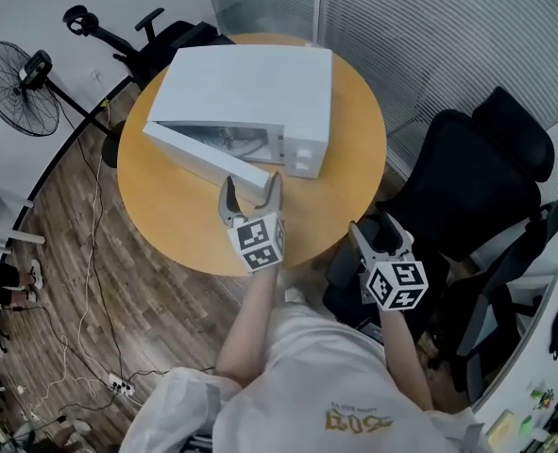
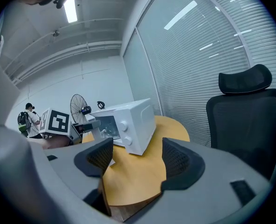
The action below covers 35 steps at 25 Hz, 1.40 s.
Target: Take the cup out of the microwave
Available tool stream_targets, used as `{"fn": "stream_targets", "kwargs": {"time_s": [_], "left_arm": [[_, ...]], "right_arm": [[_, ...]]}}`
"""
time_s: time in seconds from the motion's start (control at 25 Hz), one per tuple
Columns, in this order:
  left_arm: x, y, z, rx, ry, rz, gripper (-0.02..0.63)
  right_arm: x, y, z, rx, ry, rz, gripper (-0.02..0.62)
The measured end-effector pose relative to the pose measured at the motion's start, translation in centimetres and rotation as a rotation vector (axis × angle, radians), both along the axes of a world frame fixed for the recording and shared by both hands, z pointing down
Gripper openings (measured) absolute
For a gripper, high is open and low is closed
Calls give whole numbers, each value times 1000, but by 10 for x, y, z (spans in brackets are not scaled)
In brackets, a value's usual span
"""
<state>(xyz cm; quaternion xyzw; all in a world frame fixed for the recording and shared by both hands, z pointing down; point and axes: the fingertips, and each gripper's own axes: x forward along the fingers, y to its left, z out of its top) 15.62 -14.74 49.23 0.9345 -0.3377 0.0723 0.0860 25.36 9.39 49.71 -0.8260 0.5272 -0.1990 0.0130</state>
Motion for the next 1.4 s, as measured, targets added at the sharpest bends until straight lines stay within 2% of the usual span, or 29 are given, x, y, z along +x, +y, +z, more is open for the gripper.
{"fn": "stream_targets", "kwargs": {"time_s": [0.2,0.32,0.64,1.12,1.4], "left_arm": [[0,-10,1,11,-9,-19,434],[1,-8,3,38,-15,-14,411],[-9,-2,0,41,-25,-3,400],[-45,10,2,41,-17,-5,387],[-58,20,1,47,-26,24,305]], "right_arm": [[0,0,1,-4,-3,3,322],[1,-1,-1,-3,-2,4,316],[-6,-4,-2,0,-2,-13,302],[-38,-48,13,14,-33,-154,287],[-54,-63,18,19,-60,-205,276]]}}
